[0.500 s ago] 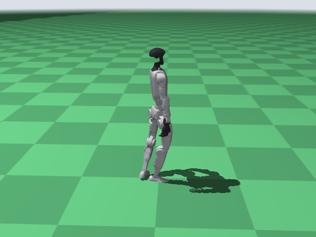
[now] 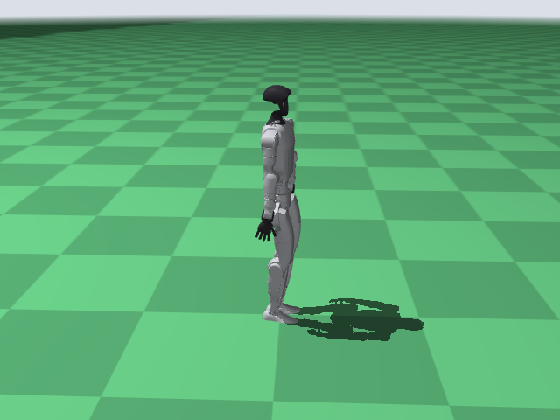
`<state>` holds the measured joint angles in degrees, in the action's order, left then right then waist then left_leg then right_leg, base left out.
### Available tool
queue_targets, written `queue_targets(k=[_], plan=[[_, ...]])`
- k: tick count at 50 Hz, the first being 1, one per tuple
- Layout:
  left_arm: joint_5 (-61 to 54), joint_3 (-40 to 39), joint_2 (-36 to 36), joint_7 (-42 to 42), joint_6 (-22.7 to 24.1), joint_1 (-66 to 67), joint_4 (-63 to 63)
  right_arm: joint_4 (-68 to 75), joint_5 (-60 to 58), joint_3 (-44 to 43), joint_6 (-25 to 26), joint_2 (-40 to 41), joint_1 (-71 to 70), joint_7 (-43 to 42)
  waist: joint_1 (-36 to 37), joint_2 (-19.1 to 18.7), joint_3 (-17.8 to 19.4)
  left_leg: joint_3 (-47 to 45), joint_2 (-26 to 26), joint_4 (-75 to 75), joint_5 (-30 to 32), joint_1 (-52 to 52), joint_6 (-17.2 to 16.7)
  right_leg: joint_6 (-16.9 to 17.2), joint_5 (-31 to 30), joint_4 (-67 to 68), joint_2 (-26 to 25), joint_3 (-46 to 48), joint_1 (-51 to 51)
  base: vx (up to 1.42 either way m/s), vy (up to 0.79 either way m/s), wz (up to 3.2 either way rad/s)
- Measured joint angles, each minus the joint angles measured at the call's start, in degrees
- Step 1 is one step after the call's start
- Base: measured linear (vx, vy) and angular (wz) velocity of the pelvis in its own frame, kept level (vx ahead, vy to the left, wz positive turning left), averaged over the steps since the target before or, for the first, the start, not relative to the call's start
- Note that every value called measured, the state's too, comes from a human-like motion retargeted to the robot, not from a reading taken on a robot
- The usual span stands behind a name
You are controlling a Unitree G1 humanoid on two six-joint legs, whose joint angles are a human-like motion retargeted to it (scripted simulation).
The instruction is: In place motions
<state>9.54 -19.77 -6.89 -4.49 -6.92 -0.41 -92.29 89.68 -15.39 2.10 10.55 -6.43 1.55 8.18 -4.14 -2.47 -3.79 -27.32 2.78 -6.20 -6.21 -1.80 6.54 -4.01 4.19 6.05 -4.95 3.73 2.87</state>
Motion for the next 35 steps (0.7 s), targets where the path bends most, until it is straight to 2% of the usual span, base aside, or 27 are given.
queue_targets(k=[3, 7, 14, 20, 29, 35], plan=[[-1.0, 0.2, 0.2, -0.9, 0.5, -0.5, 1.6, 1.8, 5.5, -2.6, 0.9, -0.5, 0.1, -0.3, 4.0, -0.8, -0.5, -5.1, -2.0, 1.0, -0.3, 0.9, -0.6, 1.7, 0.9, -0.5, -0.3, -5.0, -1.5, 0.02, 0.01, -1.35], [-0.6, 2.1, 0.3, -1.7, 0.3, -2.0, 2.4, 2.4, 9.3, -4.7, 2.1, -0.9, -0.4, -0.5, 3.6, -1.0, -0.5, -4.6, -1.9, 1.6, 0.1, 1.4, -0.2, 2.0, 1.1, -0.7, -0.3, -4.7, -2.1, 0.02, 0.02, 0.11], [0.3, 3.3, 0.4, -2.7, 0.4, -2.5, 2.5, -1.0, 0.0, -2.2, 2.6, -0.4, -1.6, -0.1, -2.7, -0.5, -0.9, 1.5, 0.2, 2.1, 0.9, 0.8, 0.8, 1.4, 1.2, 0.0, 0.7, 2.0, -1.1, 0.02, 0.03, 0.84], [1.3, 2.3, 0.2, -3.2, -0.2, -0.8, 1.7, -4.3, -6.9, 1.7, 2.0, 0.9, -2.7, 0.3, -3.5, -0.6, -1.1, 1.8, 0.2, 2.5, 1.3, 0.7, 0.8, 1.0, 1.1, 0.0, 0.5, 2.6, -0.8, 0.0, 0.0, 0.04], [3.9, 2.5, -0.5, -3.8, -0.8, 1.5, 3.0, -5.6, -5.1, 5.8, 1.3, 2.2, -3.3, 2.9, -0.9, 0.0, -0.8, 4.9, 0.8, 1.4, 2.5, -2.0, 0.9, -1.2, 1.9, -0.4, 1.4, 6.1, -0.7, 0.0, 0.04, 0.37], [4.6, 4.6, 0.2, -3.8, -0.8, -1.8, 3.8, -4.3, -7.3, 6.6, 1.1, 0.2, -3.4, 3.0, 2.9, 1.3, 1.2, 11.1, 3.4, 0.0, 6.5, -5.5, 1.1, -1.1, 3.7, -1.0, 4.2, 15.3, -2.2, -0.05, 0.17, 1.62]])
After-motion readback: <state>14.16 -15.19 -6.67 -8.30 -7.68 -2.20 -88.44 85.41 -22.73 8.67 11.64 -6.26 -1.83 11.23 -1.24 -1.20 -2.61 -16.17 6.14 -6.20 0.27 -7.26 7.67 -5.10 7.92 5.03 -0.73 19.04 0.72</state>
